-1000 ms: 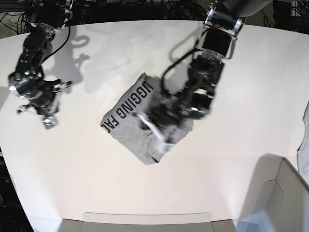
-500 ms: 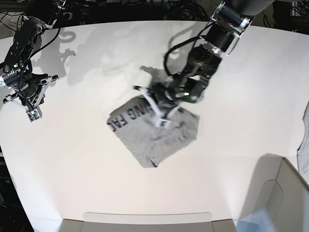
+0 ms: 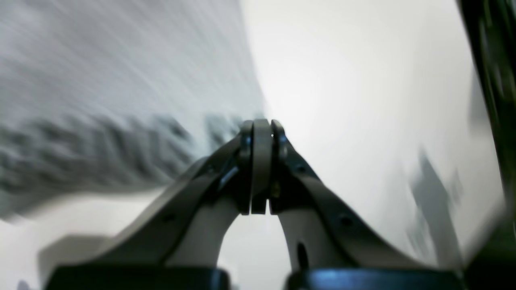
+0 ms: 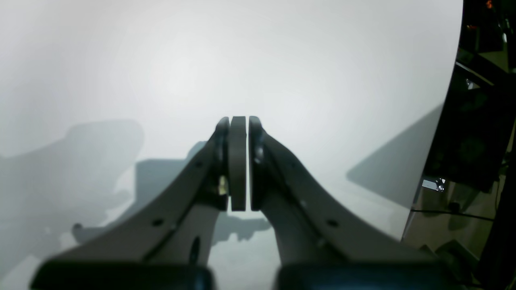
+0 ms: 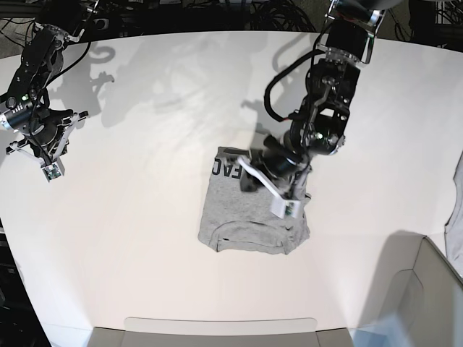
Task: Fold the T-shirt properly
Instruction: 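Drag the folded shirt with left gripper toward the table edge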
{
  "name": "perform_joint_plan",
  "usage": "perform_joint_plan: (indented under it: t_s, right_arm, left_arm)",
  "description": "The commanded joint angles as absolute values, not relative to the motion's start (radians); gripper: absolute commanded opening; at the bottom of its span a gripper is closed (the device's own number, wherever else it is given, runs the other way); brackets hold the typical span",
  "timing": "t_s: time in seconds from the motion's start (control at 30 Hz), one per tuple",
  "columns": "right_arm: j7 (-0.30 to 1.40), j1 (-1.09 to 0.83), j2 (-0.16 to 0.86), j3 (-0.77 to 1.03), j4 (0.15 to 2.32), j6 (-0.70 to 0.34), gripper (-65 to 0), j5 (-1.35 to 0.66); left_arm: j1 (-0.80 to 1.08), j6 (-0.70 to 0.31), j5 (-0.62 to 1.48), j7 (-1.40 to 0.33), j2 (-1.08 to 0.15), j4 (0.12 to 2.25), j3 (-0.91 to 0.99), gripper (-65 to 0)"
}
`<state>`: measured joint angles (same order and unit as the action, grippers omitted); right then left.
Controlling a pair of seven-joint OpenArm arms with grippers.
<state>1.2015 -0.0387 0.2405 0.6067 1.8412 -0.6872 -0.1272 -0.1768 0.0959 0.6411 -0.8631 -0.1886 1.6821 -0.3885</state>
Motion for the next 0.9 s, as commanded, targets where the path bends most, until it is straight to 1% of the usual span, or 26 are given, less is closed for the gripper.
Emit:
perform_joint_plan:
  t_s: [0.0,0.07,0.2,0.3,0.47,0.6,0.7,0.77,0.87]
  right_arm:
    - [1.187,-0.030,0.255,0.610,1.857,-0.698,-63.8,-0.134]
    - [1.187,-0.031,0.255,0.616,1.859,-0.698,-63.8,-0.134]
    - [1.187,-0.059,0.255,0.616,1.863,-0.698,-63.8,-0.134]
    - [1.187,-0.074,0.255,0.618,1.863,-0.698,-63.8,-0.134]
    - [1.187,-0.094,0.255,0.618,1.863,-0.698,-63.8,-0.134]
    - [1.187,-0.107,0.255,0.618,1.865,-0.698,-63.8,-0.134]
    - [1.187,-0.107,0.259,0.618,1.865,-0.698,-63.8,-0.134]
    - [1.187,-0.107,0.259,0.618,1.865,-0.698,-63.8,-0.134]
    - [1.187,-0.107,0.255,0.618,1.865,-0.698,-63.8,-0.134]
  left_arm:
    - [-0.236,0.088,0.639,-0.777,-0.188,1.662,-0.384,-65.0]
    - [-0.269,0.088,0.639,-0.648,-0.185,1.569,-0.392,-65.0]
    - [-0.306,0.088,0.639,-0.417,-0.139,1.348,-0.390,-65.0]
    - [-0.323,0.084,0.639,-0.302,-0.104,1.216,-0.395,-65.0]
    - [-0.328,0.081,0.638,-0.222,-0.048,1.029,-0.395,-65.0]
    - [-0.331,0.079,0.638,-0.171,-0.039,0.835,-0.395,-65.0]
    - [-0.331,0.079,0.638,-0.159,-0.062,0.746,-0.395,-65.0]
    - [-0.320,0.077,0.639,-0.160,-0.108,0.734,-0.395,-65.0]
    - [-0.255,0.077,0.644,-0.154,-0.176,0.750,-0.387,-65.0]
